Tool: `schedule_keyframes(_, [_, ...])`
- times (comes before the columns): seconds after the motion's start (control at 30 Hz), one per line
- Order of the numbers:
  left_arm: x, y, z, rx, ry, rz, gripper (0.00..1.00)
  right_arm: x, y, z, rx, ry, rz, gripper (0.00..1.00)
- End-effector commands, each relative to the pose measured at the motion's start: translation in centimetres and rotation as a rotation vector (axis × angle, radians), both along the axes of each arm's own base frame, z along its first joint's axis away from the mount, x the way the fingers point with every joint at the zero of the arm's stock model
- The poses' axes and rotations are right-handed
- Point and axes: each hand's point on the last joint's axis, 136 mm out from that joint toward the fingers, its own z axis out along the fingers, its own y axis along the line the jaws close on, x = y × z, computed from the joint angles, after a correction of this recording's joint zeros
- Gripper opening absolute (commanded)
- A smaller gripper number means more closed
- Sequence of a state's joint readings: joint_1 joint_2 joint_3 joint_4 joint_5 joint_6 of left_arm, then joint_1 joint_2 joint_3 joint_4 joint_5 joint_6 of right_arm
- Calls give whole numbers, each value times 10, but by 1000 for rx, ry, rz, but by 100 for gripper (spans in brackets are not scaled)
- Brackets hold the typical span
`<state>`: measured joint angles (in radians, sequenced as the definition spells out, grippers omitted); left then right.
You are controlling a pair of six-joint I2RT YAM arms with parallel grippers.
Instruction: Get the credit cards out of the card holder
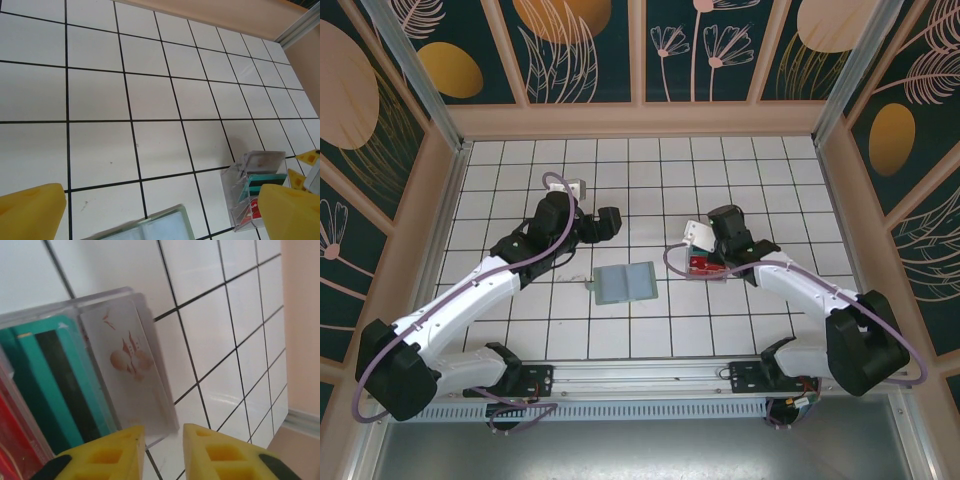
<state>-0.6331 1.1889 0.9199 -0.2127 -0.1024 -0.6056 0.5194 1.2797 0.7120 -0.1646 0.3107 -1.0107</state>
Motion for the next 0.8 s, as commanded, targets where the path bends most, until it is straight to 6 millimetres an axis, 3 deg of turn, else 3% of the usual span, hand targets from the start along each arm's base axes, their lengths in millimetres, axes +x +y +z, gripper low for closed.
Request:
schedule_keyframes(0.0, [2, 6, 4, -5, -26, 19, 99, 19, 2, 23, 69, -77, -72, 30])
schedule_keyframes(0.23, [2, 6, -4, 6, -11, 24, 99, 21, 25, 54, 321, -17, -163, 28])
schedule_keyframes(0.4, [1, 10, -17, 25, 32, 46, 98, 12, 54, 69, 613, 103, -285, 26])
schedule_keyframes(0.43, [0, 11, -21, 31, 46, 54, 99, 5, 67, 70, 672, 141, -291, 25])
schedule_keyframes(0.57, [-6, 16, -34, 34, 99, 77, 98, -16, 102, 68, 873, 295, -355, 25])
schedule_keyframes(0.77, [-23, 23, -62, 5, 214, 117, 87, -36, 126, 40, 1003, 469, -546, 26])
